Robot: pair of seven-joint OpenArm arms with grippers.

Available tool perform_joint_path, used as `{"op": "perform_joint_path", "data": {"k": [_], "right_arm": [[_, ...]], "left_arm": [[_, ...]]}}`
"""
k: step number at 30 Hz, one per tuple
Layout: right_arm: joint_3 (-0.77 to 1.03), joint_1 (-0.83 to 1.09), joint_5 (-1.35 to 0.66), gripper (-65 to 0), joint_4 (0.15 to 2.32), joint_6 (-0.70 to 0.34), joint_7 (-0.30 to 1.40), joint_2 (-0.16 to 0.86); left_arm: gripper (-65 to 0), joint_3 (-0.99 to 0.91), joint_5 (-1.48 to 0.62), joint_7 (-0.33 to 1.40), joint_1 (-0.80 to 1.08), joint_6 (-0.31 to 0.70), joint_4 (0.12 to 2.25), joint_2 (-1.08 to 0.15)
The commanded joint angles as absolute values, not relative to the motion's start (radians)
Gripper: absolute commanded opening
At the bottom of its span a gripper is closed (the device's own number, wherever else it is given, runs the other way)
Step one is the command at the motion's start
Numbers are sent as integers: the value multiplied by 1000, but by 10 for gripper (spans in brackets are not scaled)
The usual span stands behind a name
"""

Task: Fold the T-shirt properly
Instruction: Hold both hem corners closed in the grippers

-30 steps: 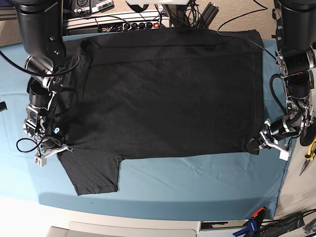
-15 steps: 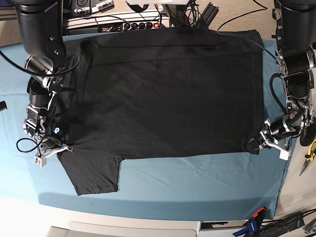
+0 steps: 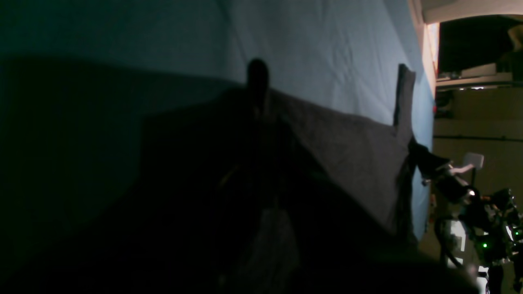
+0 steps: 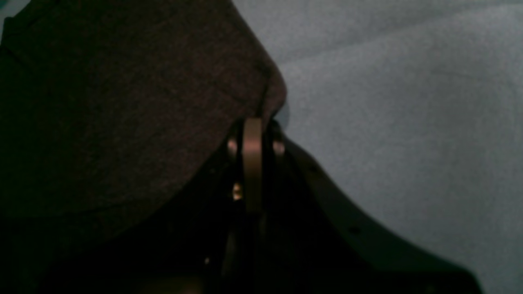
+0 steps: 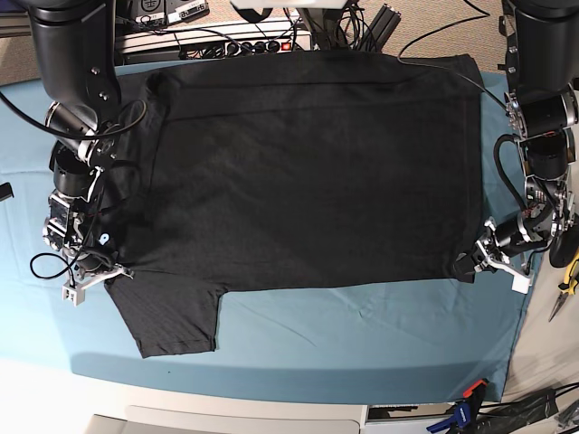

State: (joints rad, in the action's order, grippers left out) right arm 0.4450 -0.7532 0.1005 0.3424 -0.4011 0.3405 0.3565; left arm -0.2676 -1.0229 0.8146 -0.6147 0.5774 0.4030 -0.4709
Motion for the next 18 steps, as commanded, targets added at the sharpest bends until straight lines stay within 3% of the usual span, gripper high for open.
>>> {"op": "perform_joint_path", "data": {"k": [1, 18], "right_arm": [[446, -786, 94, -650, 355, -404, 321, 371], [446, -776, 90, -650, 355, -404, 321, 371]], "left_arm": [[-650, -268, -1049, 810, -636, 589, 417, -487], [-650, -268, -1048, 801, -626, 589, 417, -482]]}}
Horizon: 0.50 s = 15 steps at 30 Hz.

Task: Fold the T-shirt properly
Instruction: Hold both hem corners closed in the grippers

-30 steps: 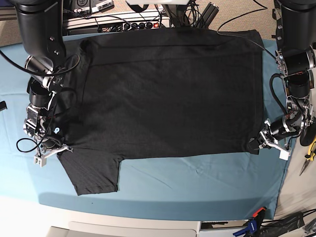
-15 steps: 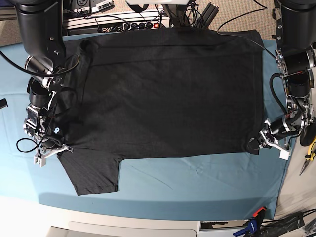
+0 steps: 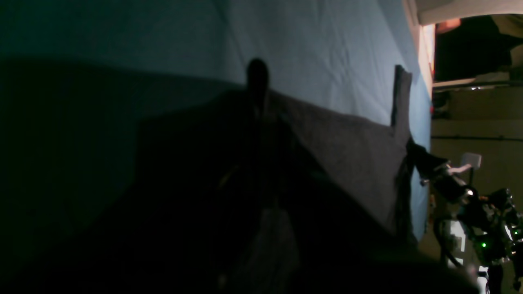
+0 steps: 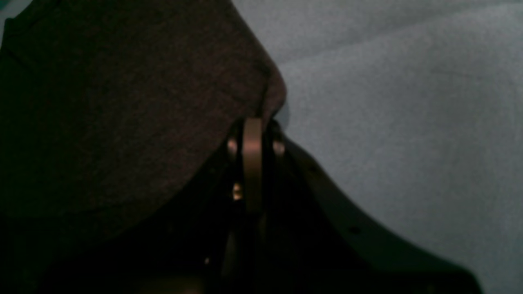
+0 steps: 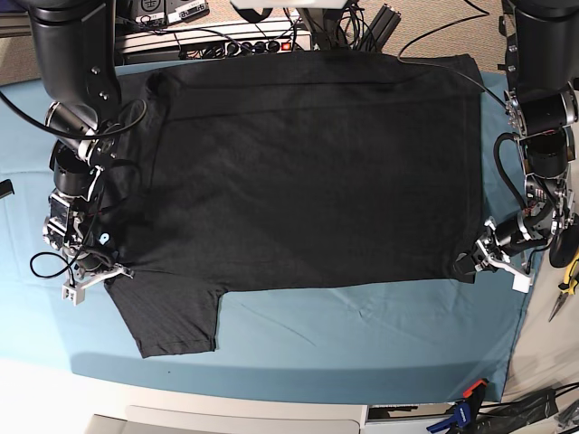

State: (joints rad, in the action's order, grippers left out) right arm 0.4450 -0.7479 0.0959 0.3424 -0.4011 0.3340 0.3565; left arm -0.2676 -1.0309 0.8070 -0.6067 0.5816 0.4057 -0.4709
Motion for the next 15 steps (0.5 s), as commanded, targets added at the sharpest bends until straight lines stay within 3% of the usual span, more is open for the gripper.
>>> {"op": "perform_joint_path", "data": {"k": [1, 15], "right_arm": [[446, -775, 90, -650, 355, -404, 321, 371], [446, -775, 68, -650, 355, -431, 321, 372]], "left_arm": [[-650, -268, -1048, 801, -626, 589, 417, -482], [-650, -268, -1052, 813, -627, 589, 417, -483]]}}
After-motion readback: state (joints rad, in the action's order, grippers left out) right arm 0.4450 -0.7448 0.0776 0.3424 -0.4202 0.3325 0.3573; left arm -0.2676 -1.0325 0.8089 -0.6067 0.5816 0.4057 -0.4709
